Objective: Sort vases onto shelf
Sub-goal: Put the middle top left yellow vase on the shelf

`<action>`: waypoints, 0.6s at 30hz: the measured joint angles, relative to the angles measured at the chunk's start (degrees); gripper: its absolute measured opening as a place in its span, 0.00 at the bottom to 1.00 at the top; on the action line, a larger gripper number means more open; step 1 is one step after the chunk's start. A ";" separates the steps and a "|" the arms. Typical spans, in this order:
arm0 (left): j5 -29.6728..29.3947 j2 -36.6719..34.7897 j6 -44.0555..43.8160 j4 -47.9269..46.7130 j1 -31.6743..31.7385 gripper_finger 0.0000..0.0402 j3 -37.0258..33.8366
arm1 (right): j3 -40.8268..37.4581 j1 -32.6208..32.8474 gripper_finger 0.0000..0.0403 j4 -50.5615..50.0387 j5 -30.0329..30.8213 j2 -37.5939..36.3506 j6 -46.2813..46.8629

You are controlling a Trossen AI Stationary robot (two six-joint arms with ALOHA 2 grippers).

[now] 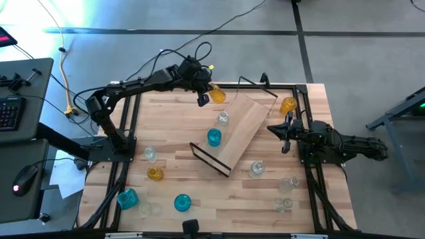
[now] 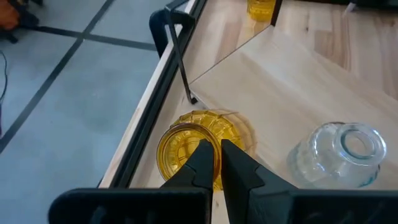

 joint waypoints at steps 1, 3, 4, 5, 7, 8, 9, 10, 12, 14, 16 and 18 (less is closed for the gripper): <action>-0.09 0.37 -0.02 0.24 -0.32 0.00 0.00 | 0.00 -0.01 0.00 0.00 0.02 -0.01 0.00; -0.11 1.13 -0.03 1.53 -0.93 0.00 0.00 | 0.00 -0.02 0.00 0.00 0.02 0.01 0.00; -0.07 1.46 -0.04 1.71 -1.09 0.00 0.00 | -0.01 0.00 0.00 0.00 0.02 0.01 0.00; -0.01 1.92 -0.06 2.36 -1.40 0.00 0.00 | 0.00 0.00 0.00 0.00 0.02 0.01 -0.02; 0.11 2.86 -0.05 4.06 -1.77 0.00 0.03 | -0.01 -0.01 0.00 0.00 0.02 0.00 -0.01; 0.08 3.42 -0.03 3.59 -1.77 0.00 0.44 | -0.01 -0.01 0.00 0.00 0.02 0.03 0.00; 0.11 4.25 -0.07 3.23 -1.77 0.00 1.18 | -0.01 -0.01 0.00 0.00 0.00 0.03 -0.01; 0.14 5.14 -0.07 3.24 -1.74 0.00 2.13 | -0.01 -0.01 0.00 0.00 0.00 0.03 0.00; 0.50 6.90 -0.08 2.22 -1.87 0.00 4.63 | 0.00 0.00 0.00 0.00 0.02 0.03 0.00; 0.59 9.07 0.13 1.48 -2.29 0.01 8.18 | -0.02 -0.02 0.00 0.00 0.02 0.03 0.00; 0.75 11.22 1.21 -1.69 -2.84 0.00 11.90 | -0.01 -0.01 0.00 0.00 0.00 0.03 0.00; 0.88 13.92 2.20 -4.26 -3.33 0.01 15.77 | -0.01 -0.01 0.00 0.01 0.00 0.03 0.00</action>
